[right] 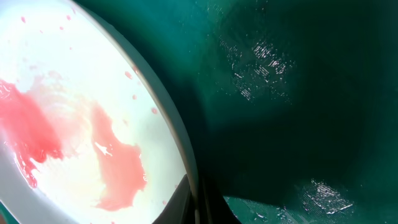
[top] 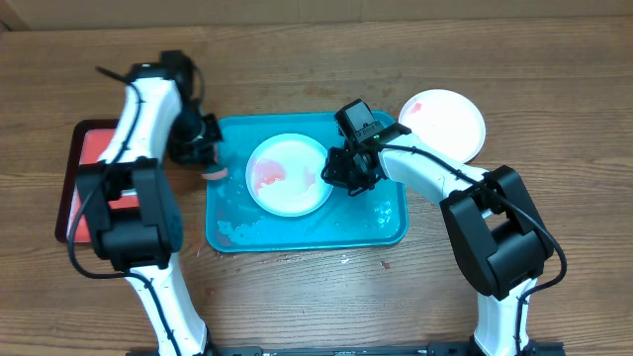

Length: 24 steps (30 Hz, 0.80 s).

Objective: Clean dirty plates on tray and stack at the side
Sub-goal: 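Scrub the light blue plate with the sponge in the left gripper, then move the left gripper back and release the sponge onto the red tray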

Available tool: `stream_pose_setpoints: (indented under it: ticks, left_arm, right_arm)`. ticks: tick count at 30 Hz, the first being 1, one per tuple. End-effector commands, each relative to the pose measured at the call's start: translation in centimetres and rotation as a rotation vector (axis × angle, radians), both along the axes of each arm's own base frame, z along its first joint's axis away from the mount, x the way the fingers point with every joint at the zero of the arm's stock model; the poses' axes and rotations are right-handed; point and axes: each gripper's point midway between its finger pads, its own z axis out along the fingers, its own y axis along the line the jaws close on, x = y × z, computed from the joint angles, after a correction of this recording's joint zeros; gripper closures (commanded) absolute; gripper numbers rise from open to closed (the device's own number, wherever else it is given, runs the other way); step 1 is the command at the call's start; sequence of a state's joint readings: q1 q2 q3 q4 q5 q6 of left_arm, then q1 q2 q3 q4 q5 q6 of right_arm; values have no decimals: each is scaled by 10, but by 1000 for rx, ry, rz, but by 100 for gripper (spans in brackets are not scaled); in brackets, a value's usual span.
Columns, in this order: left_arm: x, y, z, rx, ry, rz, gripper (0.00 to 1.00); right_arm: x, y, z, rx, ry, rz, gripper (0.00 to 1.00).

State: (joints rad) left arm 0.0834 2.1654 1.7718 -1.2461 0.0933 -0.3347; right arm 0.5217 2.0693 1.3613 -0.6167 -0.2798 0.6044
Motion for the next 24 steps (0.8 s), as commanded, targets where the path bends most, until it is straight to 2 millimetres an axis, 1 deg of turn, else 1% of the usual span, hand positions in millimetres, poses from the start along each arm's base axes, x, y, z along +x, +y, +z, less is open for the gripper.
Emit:
stream_pose_setpoints:
  ticks: [1, 4, 6, 8, 9, 11, 12, 15, 17, 19, 24]
  left_arm:
    - [9, 6, 17, -29, -58, -4, 96]
    - [8, 30, 19, -9, -63, 63, 96]
    - [4, 59, 18, 48, -53, 145, 96]
    - [-4, 96, 18, 143, -38, 245, 96]
    - [-9, 111, 18, 182, -30, 284, 96]
    - [-25, 151, 19, 257, -8, 391, 96]
    - [-29, 161, 19, 257, -5, 417, 96]
    - [-42, 186, 19, 255, 3, 488, 96]
    - [-48, 196, 19, 239, 4, 524, 96]
    - [-52, 203, 18, 215, -1, 556, 96]
    - [-55, 212, 17, 167, -21, 601, 96]
  right_arm:
    - [-1, -22, -24, -102, 18, -28, 96]
    - [-1, -22, -24, -102, 18, -28, 96]
    - [-1, -22, -24, -102, 17, -25, 96]
    - [-1, -22, -24, -102, 17, -25, 96]
    - [-1, -22, -24, -102, 17, -25, 96]
    - [-1, -22, -23, -102, 16, -25, 96]
    - [-1, -22, -23, -101, 16, -25, 96]
    - [-1, -22, -23, -100, 14, -25, 96]
    - [-1, -22, -23, -100, 13, -25, 96]
    - [-1, -22, -23, -100, 14, -25, 96]
    - [-1, -22, -23, -100, 13, -25, 96]
